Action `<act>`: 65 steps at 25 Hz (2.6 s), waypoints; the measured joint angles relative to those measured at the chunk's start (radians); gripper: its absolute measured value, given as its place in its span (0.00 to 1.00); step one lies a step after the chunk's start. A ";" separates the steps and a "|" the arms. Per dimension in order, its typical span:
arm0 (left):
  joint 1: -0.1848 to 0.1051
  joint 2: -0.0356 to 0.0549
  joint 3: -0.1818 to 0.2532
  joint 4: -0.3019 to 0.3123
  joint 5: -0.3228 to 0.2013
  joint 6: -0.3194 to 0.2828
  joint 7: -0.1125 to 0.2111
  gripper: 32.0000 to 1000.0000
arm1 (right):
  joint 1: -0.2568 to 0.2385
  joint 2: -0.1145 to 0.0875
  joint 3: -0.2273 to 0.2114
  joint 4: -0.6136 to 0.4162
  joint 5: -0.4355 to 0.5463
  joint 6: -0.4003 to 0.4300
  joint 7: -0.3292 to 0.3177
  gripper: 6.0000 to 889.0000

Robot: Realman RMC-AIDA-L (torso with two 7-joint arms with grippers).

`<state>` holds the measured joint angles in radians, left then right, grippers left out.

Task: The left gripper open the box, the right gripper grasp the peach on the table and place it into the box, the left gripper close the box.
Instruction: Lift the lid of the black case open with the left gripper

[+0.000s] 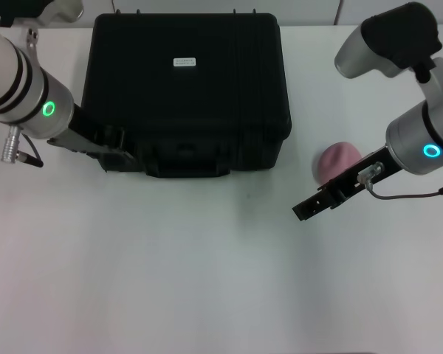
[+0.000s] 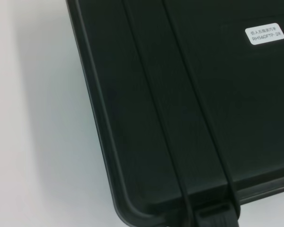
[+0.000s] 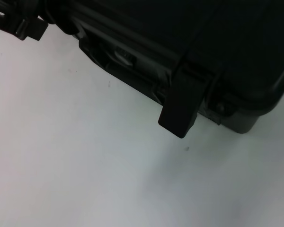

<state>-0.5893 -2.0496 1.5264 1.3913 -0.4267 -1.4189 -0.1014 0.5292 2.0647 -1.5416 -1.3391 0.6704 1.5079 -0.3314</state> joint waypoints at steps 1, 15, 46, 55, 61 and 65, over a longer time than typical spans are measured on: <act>0.000 0.0000 0.000 0.001 0.000 0.000 0.000 0.61 | 0.000 0.000 0.000 0.000 0.000 0.000 0.000 0.93; 0.002 0.0001 0.000 0.005 -0.006 -0.005 0.000 0.43 | 0.000 0.000 0.000 0.000 0.000 0.002 0.000 0.93; 0.015 0.0002 -0.001 0.116 0.003 -0.052 -0.009 0.35 | 0.000 0.000 0.000 0.000 0.000 0.000 -0.001 0.93; 0.019 0.0003 -0.002 0.175 0.005 -0.076 -0.012 0.35 | 0.000 0.000 0.000 0.000 0.000 0.000 -0.002 0.93; 0.018 0.0003 -0.025 0.206 0.009 -0.105 -0.010 0.35 | 0.000 0.000 0.000 0.000 -0.002 0.000 -0.002 0.93; 0.011 -0.0001 -0.037 0.233 0.027 -0.126 -0.006 0.35 | 0.001 0.000 0.002 0.000 -0.002 0.000 -0.002 0.93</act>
<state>-0.5785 -2.0496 1.4890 1.6241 -0.3998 -1.5453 -0.1074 0.5299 2.0648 -1.5392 -1.3392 0.6679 1.5079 -0.3329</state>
